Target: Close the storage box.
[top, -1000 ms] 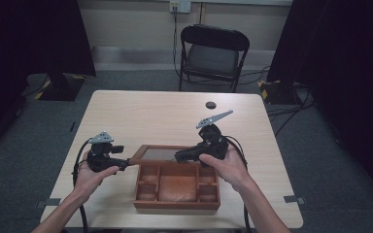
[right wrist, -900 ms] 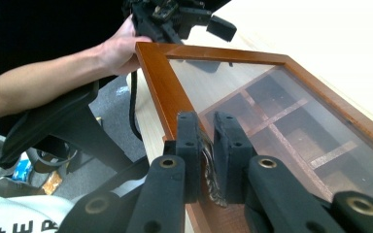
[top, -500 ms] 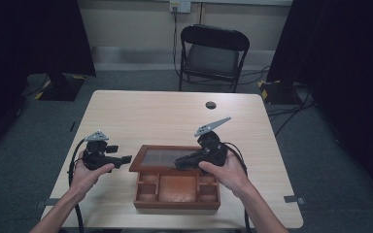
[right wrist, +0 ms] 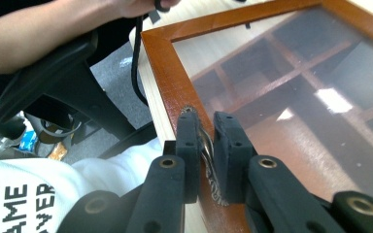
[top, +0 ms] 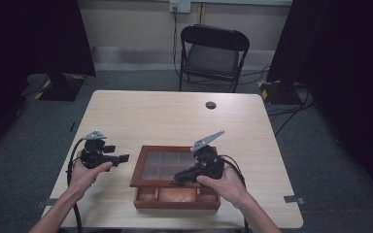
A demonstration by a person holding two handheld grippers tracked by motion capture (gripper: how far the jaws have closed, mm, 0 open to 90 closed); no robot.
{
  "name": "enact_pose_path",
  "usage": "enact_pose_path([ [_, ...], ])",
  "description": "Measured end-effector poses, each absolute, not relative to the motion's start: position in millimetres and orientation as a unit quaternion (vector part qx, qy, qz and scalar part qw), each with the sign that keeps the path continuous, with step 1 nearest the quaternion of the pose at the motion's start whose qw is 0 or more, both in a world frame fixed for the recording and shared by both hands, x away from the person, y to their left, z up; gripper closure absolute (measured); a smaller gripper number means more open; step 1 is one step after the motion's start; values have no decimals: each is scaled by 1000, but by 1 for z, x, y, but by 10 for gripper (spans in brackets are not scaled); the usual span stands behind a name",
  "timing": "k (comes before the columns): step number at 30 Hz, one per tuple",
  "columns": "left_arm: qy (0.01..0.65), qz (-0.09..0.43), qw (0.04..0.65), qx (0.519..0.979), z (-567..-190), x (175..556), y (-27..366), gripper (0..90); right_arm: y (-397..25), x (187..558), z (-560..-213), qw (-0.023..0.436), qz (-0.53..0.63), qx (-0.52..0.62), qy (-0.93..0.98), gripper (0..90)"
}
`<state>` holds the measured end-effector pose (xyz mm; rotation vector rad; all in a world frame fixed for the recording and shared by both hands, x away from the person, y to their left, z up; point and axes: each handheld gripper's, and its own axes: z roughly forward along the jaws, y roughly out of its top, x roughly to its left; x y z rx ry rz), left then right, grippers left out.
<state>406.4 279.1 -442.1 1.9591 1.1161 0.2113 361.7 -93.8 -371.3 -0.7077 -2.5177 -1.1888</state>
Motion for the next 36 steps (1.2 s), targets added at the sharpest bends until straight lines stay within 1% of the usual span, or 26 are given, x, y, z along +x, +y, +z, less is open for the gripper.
enact_pose_path([
  [14, 449, 86, 424, 782, -442, 406, 280, 178, -90, 350, -391, 118, -396, -237, -879, 818],
  [19, 449, 85, 424, 782, -441, 406, 279, 178, -88, 349, -404, 132, -381, -246, -881, 817],
  [27, 448, 85, 425, 782, -441, 406, 279, 178, -86, 348, -412, 132, -373, -248, -884, 818],
  [28, 447, 85, 425, 782, -441, 405, 279, 178, -86, 347, -413, 133, -374, -248, -883, 827],
  [29, 447, 86, 426, 782, -441, 405, 279, 178, -87, 347, -412, 120, -374, -254, -884, 900],
  [31, 446, 85, 426, 783, -441, 405, 279, 178, -91, 351, -411, 124, -385, -261, -876, 900],
  [36, 448, 83, 424, 782, -442, 406, 279, 178, -97, 350, -409, 118, -391, -252, -877, 900],
])
